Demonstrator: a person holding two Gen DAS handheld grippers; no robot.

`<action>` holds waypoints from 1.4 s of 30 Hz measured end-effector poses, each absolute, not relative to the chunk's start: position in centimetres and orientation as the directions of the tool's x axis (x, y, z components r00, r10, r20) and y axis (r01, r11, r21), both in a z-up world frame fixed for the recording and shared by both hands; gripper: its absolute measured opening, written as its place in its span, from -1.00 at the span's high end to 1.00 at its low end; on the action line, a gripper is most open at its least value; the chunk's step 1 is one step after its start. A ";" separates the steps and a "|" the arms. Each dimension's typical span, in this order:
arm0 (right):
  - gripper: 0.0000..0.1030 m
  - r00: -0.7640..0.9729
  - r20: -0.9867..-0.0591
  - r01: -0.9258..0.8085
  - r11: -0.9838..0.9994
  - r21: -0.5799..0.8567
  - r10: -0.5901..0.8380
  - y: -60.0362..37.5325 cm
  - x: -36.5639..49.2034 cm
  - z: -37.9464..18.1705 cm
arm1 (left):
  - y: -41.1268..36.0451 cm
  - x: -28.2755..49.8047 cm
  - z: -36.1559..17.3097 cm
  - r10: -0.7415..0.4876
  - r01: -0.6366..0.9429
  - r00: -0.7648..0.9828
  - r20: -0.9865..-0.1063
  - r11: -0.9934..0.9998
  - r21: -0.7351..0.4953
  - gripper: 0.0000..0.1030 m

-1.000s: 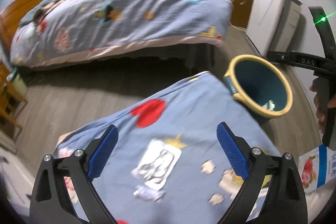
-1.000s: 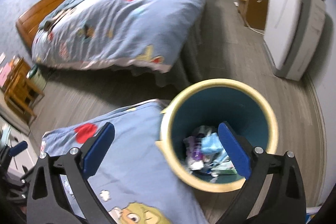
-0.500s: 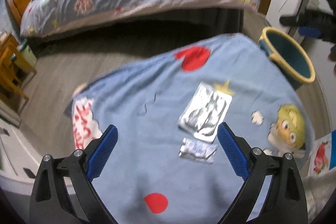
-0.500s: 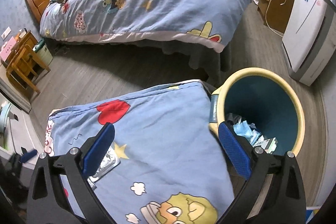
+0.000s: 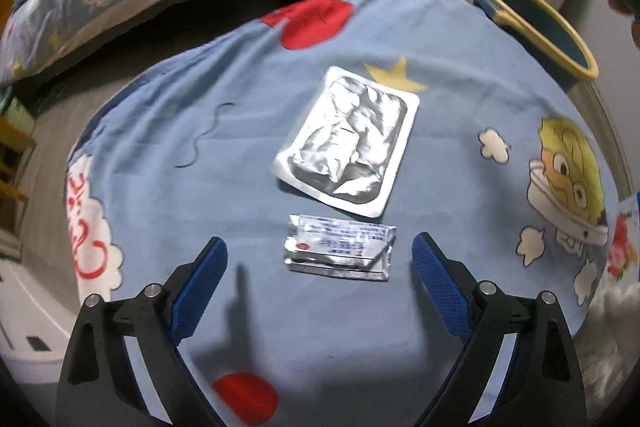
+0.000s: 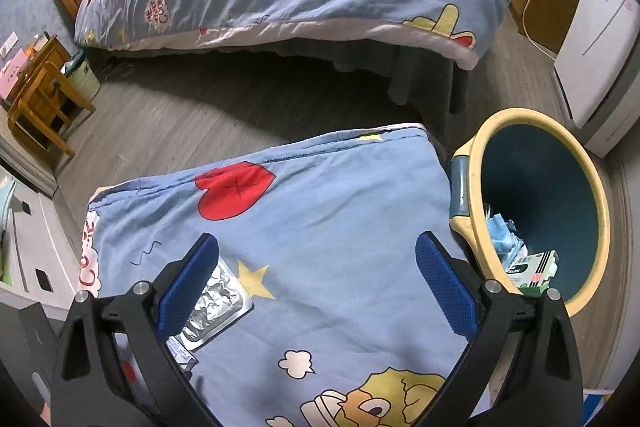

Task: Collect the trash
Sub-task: 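Grasp the white sachet with the left tool while the right tool grasps the silver foil packet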

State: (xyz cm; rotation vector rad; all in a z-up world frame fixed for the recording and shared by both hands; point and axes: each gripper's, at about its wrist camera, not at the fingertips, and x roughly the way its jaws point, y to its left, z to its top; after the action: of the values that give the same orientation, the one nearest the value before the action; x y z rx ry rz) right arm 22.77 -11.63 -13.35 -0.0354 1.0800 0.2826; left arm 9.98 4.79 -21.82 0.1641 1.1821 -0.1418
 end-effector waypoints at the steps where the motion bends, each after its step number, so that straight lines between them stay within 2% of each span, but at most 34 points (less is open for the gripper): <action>1: -0.88 0.438 -0.874 -0.244 0.964 0.109 0.210 -11.7 22.8 -13.4 | 4.6 10.0 -22.1 -0.021 0.206 0.368 -0.930 0.977 0.059 -0.70; 2: -0.88 0.436 -0.875 -0.243 0.964 0.111 0.211 -11.8 22.9 -13.5 | 4.4 10.1 -22.3 -0.020 0.218 0.359 -0.933 0.974 0.063 -0.61; 4: -0.88 0.431 -0.878 -0.239 0.965 0.112 0.208 -11.8 22.9 -13.7 | 4.3 10.3 -22.7 -0.027 0.233 0.333 -0.943 0.971 0.054 -0.24; 6: -0.88 0.425 -0.881 -0.236 0.965 0.113 0.207 -11.7 22.9 -13.9 | 4.2 10.3 -22.5 -0.034 0.238 0.336 -0.941 0.970 0.049 -0.16; 24: -0.88 0.273 -0.923 -0.179 0.957 0.227 0.270 -5.4 20.6 -18.4 | 12.1 10.8 -15.8 0.035 0.032 0.481 -0.876 0.998 0.058 -0.15; 30: -0.88 0.219 -0.931 -0.116 0.955 0.271 0.291 -3.4 19.9 -20.5 | 15.3 11.0 -14.4 0.038 -0.032 0.500 -0.865 0.999 0.026 -0.15; 39: -0.88 0.202 -0.945 -0.069 0.966 0.248 0.257 -0.8 19.5 -22.9 | 17.7 10.9 -14.3 0.033 -0.065 0.498 -0.866 0.998 0.001 -0.15; 42: -0.89 0.218 -0.954 -0.084 0.978 0.191 0.205 0.4 19.2 -23.4 | 17.8 11.1 -14.4 0.031 -0.063 0.499 -0.866 0.998 -0.001 -0.15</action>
State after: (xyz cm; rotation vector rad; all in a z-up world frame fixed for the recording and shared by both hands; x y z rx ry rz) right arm 19.17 0.36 -23.37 0.1062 1.3370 0.2008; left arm 11.08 17.84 -14.37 -0.0341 1.0470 0.0570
